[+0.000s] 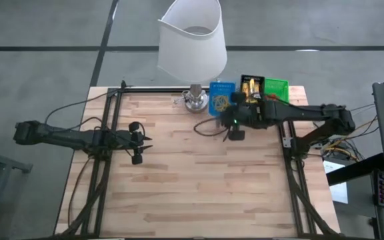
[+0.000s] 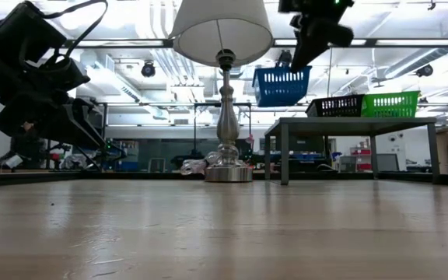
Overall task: Pick & Place Office Desk Supplies
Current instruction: Put the blue bin on the shelf
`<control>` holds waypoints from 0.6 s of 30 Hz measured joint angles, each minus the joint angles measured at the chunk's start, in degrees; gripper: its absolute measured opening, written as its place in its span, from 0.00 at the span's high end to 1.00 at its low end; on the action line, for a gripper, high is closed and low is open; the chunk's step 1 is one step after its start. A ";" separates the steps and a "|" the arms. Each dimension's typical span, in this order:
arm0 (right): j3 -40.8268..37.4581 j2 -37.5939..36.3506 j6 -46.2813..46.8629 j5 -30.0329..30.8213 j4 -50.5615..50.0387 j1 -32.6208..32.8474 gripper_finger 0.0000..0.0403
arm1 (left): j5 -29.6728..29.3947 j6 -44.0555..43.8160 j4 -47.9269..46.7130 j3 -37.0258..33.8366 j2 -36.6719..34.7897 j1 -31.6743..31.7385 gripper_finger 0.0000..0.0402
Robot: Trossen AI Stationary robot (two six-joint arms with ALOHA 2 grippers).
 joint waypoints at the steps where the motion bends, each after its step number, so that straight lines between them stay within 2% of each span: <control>1: -0.01 -0.06 -0.65 -0.06 0.00 -1.23 0.97 | 0.02 0.02 0.00 0.01 0.00 -0.02 0.64; 5: -0.02 -0.09 -3.50 -2.02 0.01 -6.25 0.97 | 0.00 0.02 0.00 -0.01 0.00 -0.02 0.64; 11: -0.31 -0.09 -9.43 -12.34 0.64 -14.21 0.97 | 0.02 0.01 0.00 0.01 0.00 0.00 0.64; 18: -0.97 -0.09 -19.97 -13.70 3.14 -20.92 0.97 | 0.00 0.02 0.00 0.01 0.00 0.00 0.64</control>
